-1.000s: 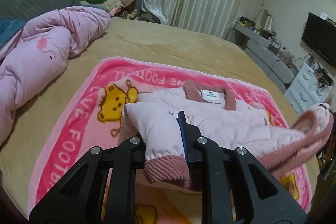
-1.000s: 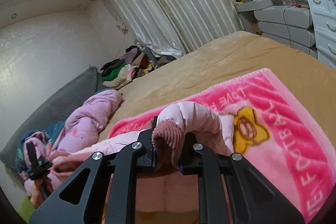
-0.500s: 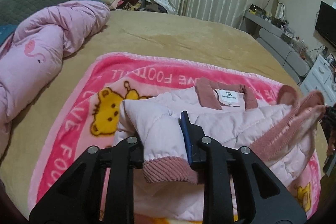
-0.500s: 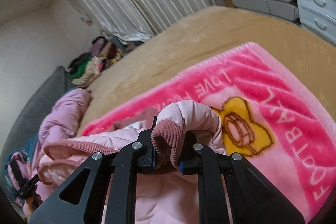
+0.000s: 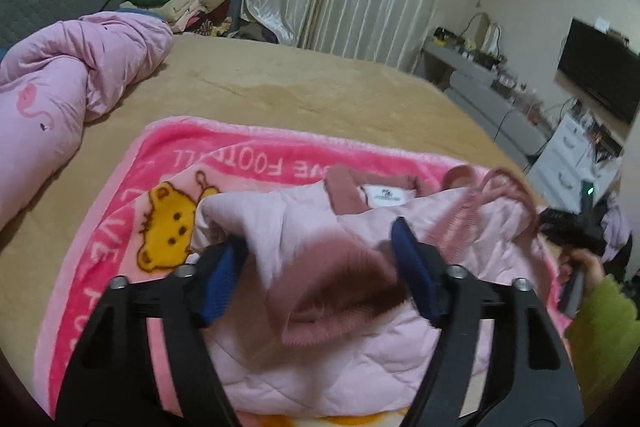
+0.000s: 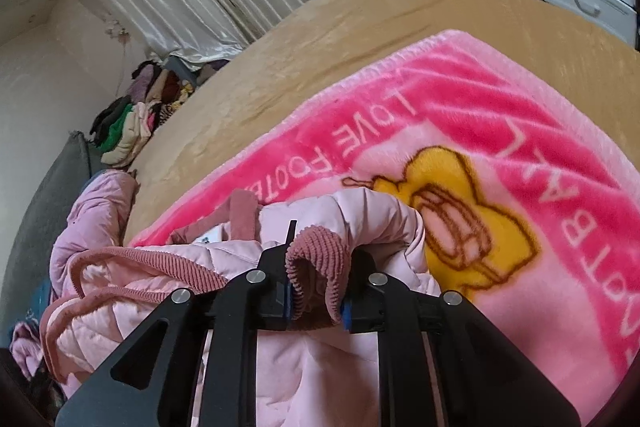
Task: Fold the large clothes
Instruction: 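Lift the hem with both tools and fold it toward the collar, then open both tools to release the folded hem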
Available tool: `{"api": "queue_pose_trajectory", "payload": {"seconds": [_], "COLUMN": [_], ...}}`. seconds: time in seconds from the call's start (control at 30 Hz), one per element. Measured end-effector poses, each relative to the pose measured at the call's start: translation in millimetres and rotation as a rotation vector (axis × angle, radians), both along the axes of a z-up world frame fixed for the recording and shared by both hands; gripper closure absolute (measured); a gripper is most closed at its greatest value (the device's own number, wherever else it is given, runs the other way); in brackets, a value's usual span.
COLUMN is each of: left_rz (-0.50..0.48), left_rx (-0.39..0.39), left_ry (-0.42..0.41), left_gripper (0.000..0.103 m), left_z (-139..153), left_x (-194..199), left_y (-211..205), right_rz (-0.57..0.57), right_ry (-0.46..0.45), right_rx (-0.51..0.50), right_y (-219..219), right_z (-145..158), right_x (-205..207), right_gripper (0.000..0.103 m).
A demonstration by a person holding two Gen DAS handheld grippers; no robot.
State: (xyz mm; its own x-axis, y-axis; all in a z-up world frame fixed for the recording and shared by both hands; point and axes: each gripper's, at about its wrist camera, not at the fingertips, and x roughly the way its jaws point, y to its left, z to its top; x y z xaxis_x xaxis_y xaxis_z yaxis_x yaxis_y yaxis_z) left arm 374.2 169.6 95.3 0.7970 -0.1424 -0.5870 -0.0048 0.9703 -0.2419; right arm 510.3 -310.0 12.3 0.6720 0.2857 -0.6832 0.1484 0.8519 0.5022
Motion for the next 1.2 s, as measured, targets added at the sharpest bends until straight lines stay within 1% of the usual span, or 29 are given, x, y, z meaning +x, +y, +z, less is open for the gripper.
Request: {"api": "queue_pose_trajectory", "payload": {"seconds": [0.1,0.17,0.23,0.3,0.33,0.4,0.43,0.47,0.57,0.63,0.67,0.77,0.83,0.9,0.93,1.03,1.07,1.1,1.13,1.17,1.2], "left_rz": [0.027,0.028,0.033,0.040,0.042,0.049,0.057,0.062,0.082,0.083,0.081,0.071,0.060,0.050,0.045,0.027,0.025,0.018,0.015,0.016,0.019], "left_rx": [0.066,0.079,0.085,0.092,0.091,0.092,0.090,0.086,0.082,0.066,0.048,-0.022,-0.057,-0.076,-0.092,-0.141,-0.146,-0.146,-0.130,-0.108,-0.066], "left_ry": [-0.021,-0.024,-0.015,0.009,0.025,0.057,0.076,0.094,0.146,0.165,0.174,0.174,0.175,0.184,0.192,0.191,0.193,0.194,0.191,0.188,0.187], "left_gripper": [0.032,0.029,0.025,0.025,0.025,0.025,0.025,0.025,0.025,0.025,0.025,0.025,0.021,0.018,0.018,0.018,0.018,0.018,0.025,0.031,0.048], "left_z": [10.2,12.0,8.6,-2.9,-10.8,-27.4,-38.0,-46.8,-74.2,-88.9,-98.0,-112.4,-121.8,-129.7,-134.8,-144.8,-146.6,-148.5,-149.0,-148.3,-147.1], "left_x": [-4.0,-7.1,-9.9,-12.6,-14.1,-17.8,-20.4,-21.5,-25.6,-29.4,-31.9,-38.8,-42.7,-43.8,-43.2,-45.2,-44.9,-44.7,-45.1,-44.7,-44.1], "left_y": [-1.7,-1.4,0.0,2.8,4.8,10.0,13.3,17.6,28.7,35.4,40.7,49.2,53.4,54.5,56.4,59.1,58.6,56.6,53.0,49.5,43.9], "right_rz": [0.008,0.016,0.029,0.041,0.048,0.069,0.073,0.065,0.107,0.129,0.136,0.142,0.142,0.170,0.177,0.189,0.182,0.177,0.179,0.182,0.191], "right_ry": [0.009,0.009,0.005,0.001,-0.006,-0.032,-0.051,-0.082,-0.144,-0.162,-0.167,-0.144,-0.135,-0.128,-0.126,-0.122,-0.117,-0.109,-0.101,-0.093,-0.102], "right_rx": [0.010,0.013,0.017,0.016,0.023,0.067,0.083,0.083,0.077,0.031,-0.021,-0.182,-0.272,-0.304,-0.308,-0.299,-0.292,-0.278,-0.265,-0.251,-0.237], "right_y": [-0.1,-0.4,0.2,1.4,1.7,0.6,0.1,-0.9,-2.8,-2.8,-1.8,2.2,5.4,8.9,8.3,5.3,2.3,-0.5,-1.5,-2.1,-1.5], "right_z": [2.2,6.2,11.0,16.6,20.3,28.3,32.8,40.1,54.2,55.3,52.7,35.4,18.3,-1.3,-9.3,-32.8,-39.9,-46.1,-49.3,-52.4,-52.4], "right_x": [2.6,1.7,0.6,-1.4,-3.7,-11.3,-15.4,-23.5,-47.4,-64.1,-74.7,-97.1,-115.2,-134.1,-140.0,-151.6,-151.9,-151.4,-149.9,-148.0,-147.8], "right_gripper": [0.084,0.080,0.075,0.070,0.065,0.050,0.024,0.005,0.004,0.004,0.004,0.004,0.004,0.004,0.004,0.004,0.005,0.009,0.032,0.044,0.052]}}
